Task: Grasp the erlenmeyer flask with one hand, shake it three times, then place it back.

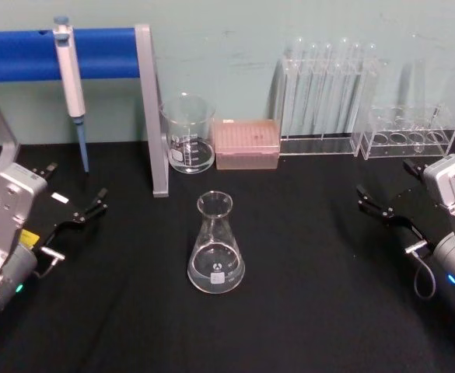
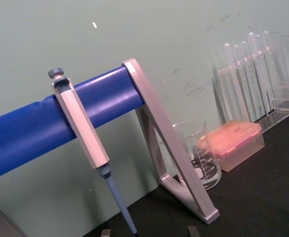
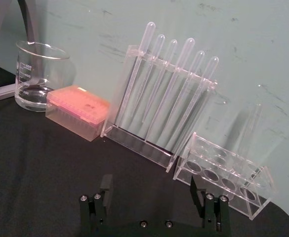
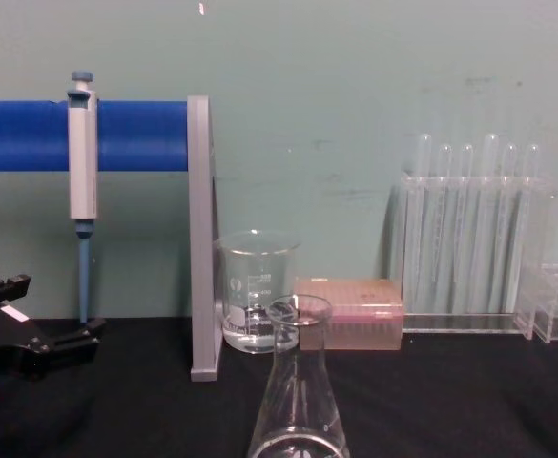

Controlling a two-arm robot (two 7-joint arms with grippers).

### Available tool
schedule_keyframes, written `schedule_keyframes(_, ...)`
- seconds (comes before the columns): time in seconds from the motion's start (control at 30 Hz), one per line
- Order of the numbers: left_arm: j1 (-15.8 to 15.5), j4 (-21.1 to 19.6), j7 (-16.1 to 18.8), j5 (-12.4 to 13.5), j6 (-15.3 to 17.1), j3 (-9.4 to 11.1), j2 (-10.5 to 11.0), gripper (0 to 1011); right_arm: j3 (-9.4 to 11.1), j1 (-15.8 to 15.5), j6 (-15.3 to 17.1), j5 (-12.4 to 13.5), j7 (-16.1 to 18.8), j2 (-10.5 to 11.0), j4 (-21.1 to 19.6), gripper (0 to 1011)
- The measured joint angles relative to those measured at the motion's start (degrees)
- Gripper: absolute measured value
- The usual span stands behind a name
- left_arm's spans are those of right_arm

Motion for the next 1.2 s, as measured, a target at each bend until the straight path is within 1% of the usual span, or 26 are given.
schedule_keyframes(1.0,0.0,0.0,0.0,0.0,0.0,0.0,0.0,1001,0.1,-0.06,-0.05,-0.06,0.09,0.02,-0.02,1003)
schedule_keyframes(1.13,0.0,0.0,0.0,0.0,0.0,0.0,0.0,1001,0.94,-0.86,-1.07,-0.18,1.25,0.44,-0.6,1003)
schedule_keyframes(1.2,0.0,0.0,0.0,0.0,0.0,0.0,0.0,1001,2.19,-2.2,-2.21,1.21,2.67,0.92,-1.72,1003)
